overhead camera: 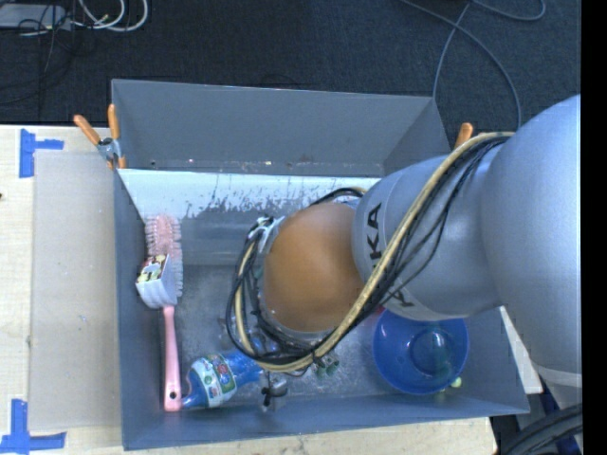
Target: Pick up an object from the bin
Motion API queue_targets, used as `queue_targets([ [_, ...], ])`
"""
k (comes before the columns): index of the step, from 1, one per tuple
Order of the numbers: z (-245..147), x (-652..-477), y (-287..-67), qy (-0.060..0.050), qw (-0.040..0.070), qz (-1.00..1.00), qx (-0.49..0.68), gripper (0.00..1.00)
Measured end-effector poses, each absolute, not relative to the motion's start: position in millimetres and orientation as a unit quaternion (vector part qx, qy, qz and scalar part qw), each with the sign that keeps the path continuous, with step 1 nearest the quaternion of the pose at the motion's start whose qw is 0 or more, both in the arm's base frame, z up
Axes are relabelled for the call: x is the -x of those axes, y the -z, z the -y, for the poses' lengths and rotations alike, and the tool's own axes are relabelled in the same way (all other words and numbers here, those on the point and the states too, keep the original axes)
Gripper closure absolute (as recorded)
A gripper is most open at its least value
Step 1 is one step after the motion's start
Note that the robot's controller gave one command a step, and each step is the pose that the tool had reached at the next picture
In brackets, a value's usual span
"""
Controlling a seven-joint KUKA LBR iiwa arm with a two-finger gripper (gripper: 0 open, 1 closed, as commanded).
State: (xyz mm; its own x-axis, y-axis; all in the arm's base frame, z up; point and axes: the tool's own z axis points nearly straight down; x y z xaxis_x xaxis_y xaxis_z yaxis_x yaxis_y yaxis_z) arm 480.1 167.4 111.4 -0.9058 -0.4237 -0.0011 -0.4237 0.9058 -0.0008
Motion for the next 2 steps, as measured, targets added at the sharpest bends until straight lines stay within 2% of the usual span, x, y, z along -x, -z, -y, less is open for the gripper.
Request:
queue_targets([
  [1, -178.5, -479.6, -106.3, 0.001, -0.004, -0.983, 0.182, 0.00],
  [2, -185.9, -490.0, -76.3, 0.000, 0.001, -0.951, 0.310, 0.00],
])
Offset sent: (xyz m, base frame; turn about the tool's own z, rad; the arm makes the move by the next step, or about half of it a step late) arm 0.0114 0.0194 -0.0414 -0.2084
